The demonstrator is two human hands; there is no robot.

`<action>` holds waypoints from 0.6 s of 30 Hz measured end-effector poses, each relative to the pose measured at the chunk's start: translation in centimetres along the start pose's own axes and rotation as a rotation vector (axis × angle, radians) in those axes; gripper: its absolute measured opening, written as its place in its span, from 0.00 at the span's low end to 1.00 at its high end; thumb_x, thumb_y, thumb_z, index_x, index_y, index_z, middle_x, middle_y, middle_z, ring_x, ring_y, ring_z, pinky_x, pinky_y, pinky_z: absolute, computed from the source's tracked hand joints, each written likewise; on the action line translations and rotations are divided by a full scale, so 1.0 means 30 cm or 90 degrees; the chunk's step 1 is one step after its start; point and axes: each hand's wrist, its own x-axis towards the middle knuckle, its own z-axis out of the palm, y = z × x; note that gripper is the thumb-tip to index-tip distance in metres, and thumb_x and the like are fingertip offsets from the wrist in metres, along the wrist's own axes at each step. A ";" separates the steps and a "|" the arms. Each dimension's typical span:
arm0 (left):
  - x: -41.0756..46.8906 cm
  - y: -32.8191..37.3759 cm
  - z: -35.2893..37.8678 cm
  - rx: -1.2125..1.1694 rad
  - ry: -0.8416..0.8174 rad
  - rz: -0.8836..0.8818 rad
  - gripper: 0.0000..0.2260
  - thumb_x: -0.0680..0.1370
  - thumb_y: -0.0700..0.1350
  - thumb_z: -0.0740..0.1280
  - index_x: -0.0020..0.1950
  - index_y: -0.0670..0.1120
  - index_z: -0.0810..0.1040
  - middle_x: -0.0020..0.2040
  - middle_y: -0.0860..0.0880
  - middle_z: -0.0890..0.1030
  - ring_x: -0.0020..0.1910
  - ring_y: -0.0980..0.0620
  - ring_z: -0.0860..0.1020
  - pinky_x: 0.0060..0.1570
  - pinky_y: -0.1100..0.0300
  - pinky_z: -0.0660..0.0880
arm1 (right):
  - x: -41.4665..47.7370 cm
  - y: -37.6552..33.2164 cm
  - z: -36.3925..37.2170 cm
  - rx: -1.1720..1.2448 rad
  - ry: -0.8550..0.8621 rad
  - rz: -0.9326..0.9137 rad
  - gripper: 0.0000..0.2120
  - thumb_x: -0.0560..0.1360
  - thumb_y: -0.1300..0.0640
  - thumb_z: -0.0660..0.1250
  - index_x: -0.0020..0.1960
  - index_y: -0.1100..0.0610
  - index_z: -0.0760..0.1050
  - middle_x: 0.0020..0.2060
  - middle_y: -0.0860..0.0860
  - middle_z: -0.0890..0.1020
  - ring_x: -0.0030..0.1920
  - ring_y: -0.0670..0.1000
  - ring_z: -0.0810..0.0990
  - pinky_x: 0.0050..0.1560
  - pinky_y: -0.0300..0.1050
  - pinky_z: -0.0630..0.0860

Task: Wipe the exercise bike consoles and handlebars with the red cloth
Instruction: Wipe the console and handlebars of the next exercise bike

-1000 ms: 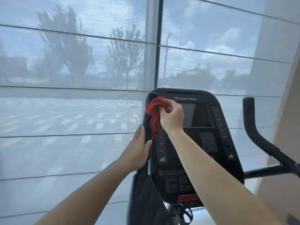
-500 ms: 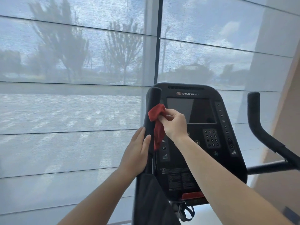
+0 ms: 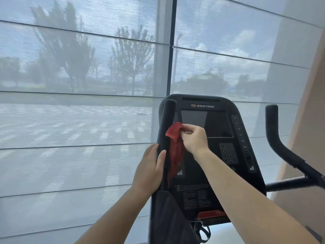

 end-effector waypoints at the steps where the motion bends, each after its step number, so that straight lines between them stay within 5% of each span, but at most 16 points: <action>1: -0.002 0.001 -0.002 0.012 -0.001 -0.001 0.21 0.80 0.53 0.53 0.71 0.47 0.65 0.71 0.52 0.67 0.70 0.57 0.63 0.68 0.60 0.61 | 0.031 -0.031 -0.001 0.012 0.037 -0.016 0.06 0.72 0.60 0.70 0.47 0.53 0.83 0.40 0.50 0.85 0.43 0.49 0.83 0.51 0.48 0.80; 5: -0.018 0.000 -0.018 0.026 -0.025 0.011 0.22 0.80 0.55 0.52 0.71 0.47 0.65 0.70 0.53 0.67 0.68 0.56 0.67 0.67 0.58 0.64 | 0.084 -0.111 0.024 -0.016 0.074 -0.086 0.07 0.72 0.57 0.69 0.45 0.46 0.83 0.34 0.40 0.83 0.41 0.43 0.82 0.48 0.42 0.78; 8: -0.033 -0.005 -0.031 0.020 -0.038 0.011 0.21 0.80 0.55 0.52 0.70 0.47 0.66 0.69 0.52 0.69 0.67 0.56 0.67 0.67 0.55 0.65 | 0.030 -0.061 0.047 -0.100 0.049 -0.094 0.07 0.71 0.57 0.69 0.39 0.46 0.82 0.32 0.41 0.82 0.38 0.43 0.81 0.44 0.39 0.76; 12: -0.053 0.003 -0.048 0.000 -0.051 0.014 0.19 0.80 0.54 0.52 0.68 0.49 0.68 0.65 0.53 0.72 0.63 0.58 0.70 0.61 0.62 0.67 | -0.059 0.017 0.031 -0.137 -0.032 -0.079 0.05 0.70 0.58 0.72 0.42 0.49 0.83 0.34 0.41 0.82 0.41 0.45 0.82 0.46 0.40 0.77; 16: -0.069 -0.003 -0.071 -0.010 -0.062 0.019 0.19 0.80 0.55 0.52 0.67 0.50 0.69 0.64 0.53 0.73 0.58 0.60 0.71 0.55 0.70 0.64 | -0.122 0.038 -0.019 -0.176 -0.182 -0.074 0.05 0.69 0.57 0.74 0.42 0.48 0.84 0.38 0.38 0.82 0.40 0.40 0.82 0.42 0.30 0.75; 18: -0.076 -0.011 -0.084 -0.006 -0.062 0.000 0.20 0.80 0.54 0.53 0.69 0.48 0.67 0.65 0.52 0.72 0.56 0.62 0.70 0.56 0.68 0.62 | -0.127 0.027 -0.043 -0.148 -0.187 -0.042 0.06 0.69 0.59 0.73 0.44 0.49 0.84 0.37 0.44 0.85 0.40 0.43 0.83 0.46 0.37 0.79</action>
